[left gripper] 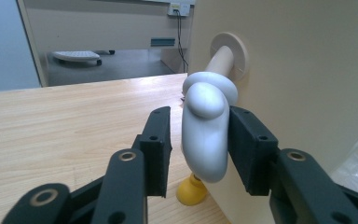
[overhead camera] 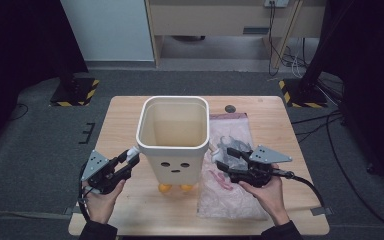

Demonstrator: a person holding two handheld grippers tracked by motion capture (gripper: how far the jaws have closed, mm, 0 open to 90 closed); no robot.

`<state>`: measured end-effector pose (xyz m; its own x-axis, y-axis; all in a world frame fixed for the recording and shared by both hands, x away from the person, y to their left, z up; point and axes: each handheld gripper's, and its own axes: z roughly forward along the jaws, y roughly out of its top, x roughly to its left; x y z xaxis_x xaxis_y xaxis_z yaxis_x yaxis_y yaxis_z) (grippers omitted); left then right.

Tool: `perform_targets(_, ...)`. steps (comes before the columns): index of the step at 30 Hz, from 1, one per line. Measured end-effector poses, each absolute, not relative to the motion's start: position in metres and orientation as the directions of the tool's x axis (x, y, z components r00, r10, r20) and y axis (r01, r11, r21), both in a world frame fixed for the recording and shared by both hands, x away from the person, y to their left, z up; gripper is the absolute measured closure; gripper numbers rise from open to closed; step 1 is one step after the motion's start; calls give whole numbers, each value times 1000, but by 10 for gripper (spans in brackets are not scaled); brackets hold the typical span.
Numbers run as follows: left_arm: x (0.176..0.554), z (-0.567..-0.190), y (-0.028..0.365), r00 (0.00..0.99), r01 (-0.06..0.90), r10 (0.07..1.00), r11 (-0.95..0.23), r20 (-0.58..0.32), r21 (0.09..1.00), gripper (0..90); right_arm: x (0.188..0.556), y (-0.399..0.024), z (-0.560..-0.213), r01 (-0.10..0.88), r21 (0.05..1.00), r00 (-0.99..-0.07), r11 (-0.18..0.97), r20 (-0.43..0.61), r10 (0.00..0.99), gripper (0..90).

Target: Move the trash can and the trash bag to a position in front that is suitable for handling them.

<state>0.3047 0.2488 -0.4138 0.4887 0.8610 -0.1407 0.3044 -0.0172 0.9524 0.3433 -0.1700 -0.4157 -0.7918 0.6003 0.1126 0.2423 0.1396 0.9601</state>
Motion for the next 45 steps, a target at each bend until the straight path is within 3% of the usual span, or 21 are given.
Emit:
perform_targets(3,305,-414,248,492,309,858,-14,-147,951,659,346,-165,-421,246,957,-795,151,111,596,396)
perform_targets(12,305,-412,248,491,324,856,-5,-163,946,667,348,-160,-426,225,962,-806,157,93,584,518)
perform_targets(26,310,-410,251,482,326,859,4,-170,945,672,334,-159,-424,275,956,-806,107,168,567,522)
perform_targets(45,313,-412,240,518,337,834,4,-189,942,676,319,-172,-415,298,944,-787,143,158,596,523)
